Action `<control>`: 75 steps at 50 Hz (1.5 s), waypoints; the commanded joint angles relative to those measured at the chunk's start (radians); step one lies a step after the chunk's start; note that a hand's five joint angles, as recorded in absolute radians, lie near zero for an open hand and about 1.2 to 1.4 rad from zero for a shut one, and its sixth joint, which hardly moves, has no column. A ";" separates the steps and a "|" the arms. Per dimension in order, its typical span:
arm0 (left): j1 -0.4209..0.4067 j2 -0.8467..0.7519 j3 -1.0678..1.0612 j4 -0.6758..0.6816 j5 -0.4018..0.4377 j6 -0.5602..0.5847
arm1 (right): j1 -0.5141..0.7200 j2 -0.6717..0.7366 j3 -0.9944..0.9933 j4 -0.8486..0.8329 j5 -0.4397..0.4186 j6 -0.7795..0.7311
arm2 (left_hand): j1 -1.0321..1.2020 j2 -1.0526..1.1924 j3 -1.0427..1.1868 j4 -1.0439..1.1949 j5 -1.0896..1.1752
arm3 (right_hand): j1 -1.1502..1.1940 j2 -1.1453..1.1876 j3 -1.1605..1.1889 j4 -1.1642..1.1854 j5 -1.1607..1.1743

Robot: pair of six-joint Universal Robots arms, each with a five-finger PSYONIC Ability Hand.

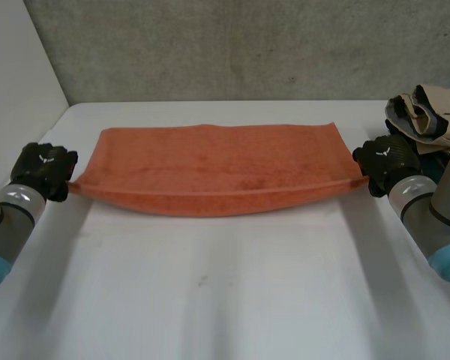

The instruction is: Fold the laundry.

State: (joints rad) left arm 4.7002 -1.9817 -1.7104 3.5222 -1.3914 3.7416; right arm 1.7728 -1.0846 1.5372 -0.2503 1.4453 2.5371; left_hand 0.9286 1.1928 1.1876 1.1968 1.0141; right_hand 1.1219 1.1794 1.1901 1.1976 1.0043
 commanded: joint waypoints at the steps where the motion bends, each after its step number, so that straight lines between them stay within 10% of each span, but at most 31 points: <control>1: 0.031 -0.016 -0.025 -0.003 0.006 0.001 | -0.001 0.002 0.004 0.032 -0.003 0.000 | 0.468 0.203 0.209 0.199 0.208 | 0.274 0.217 0.206 0.199 0.217; 8: 0.034 -0.080 -0.012 -0.003 0.037 0.006 | 0.010 0.006 0.001 0.032 -0.003 -0.003 | -0.080 -0.344 -0.339 -0.348 -0.340 | 0.274 0.217 0.206 0.199 0.217; 23: 0.032 -0.131 -0.014 -0.005 0.046 0.053 | 0.008 0.015 0.003 0.031 -0.003 -0.003 | -0.181 -0.445 -0.440 -0.449 -0.441 | 0.274 0.217 0.206 0.199 0.217; 26: 0.034 -0.131 -0.009 -0.005 0.049 0.055 | 0.010 0.015 0.003 0.028 -0.003 -0.003 | -0.087 -0.352 -0.346 -0.356 -0.347 | 0.274 0.217 0.206 0.199 0.217; 28: 0.035 -0.132 0.000 -0.005 0.055 0.055 | 0.010 0.015 0.004 0.029 -0.003 -0.003 | 0.445 0.181 0.186 0.177 0.185 | 0.274 0.217 0.206 0.199 0.217; 34: 0.029 -0.123 -0.020 -0.026 0.048 0.069 | 0.008 0.006 0.018 0.068 0.000 -0.014 | 0.468 0.203 0.209 0.199 0.208 | 0.274 0.217 0.206 0.199 0.217; 50: 0.150 0.414 -0.347 -0.628 0.055 0.507 | -0.164 -0.235 0.187 0.701 -0.003 -0.448 | 0.468 0.203 0.209 0.199 0.208 | 0.274 0.217 0.206 0.199 0.217; 59: 0.085 0.396 -0.290 -0.426 0.057 0.452 | -0.144 -0.235 0.141 0.482 0.001 -0.330 | 0.468 0.203 0.209 0.199 0.208 | 0.274 0.217 0.206 0.199 0.217; 68: -0.107 0.056 -0.019 -0.051 0.016 0.248 | -0.031 -0.005 -0.035 0.254 0.012 -0.120 | 0.468 0.203 0.209 0.199 0.208 | 0.274 0.217 0.206 0.199 0.217; 75: -0.163 -0.181 0.245 -0.032 -0.122 0.247 | 0.028 0.156 -0.207 0.102 0.087 -0.113 | 0.468 0.203 0.209 0.199 0.208 | 0.274 0.217 0.206 0.199 0.217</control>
State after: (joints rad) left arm 4.5818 -1.9686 -1.6794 3.4749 -1.4054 3.9930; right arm 1.7564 -1.0665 1.4672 -0.0406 1.4676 2.4214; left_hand 1.1536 1.1945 1.1921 1.2006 0.9851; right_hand 1.1365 1.1794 1.1901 1.1976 1.0042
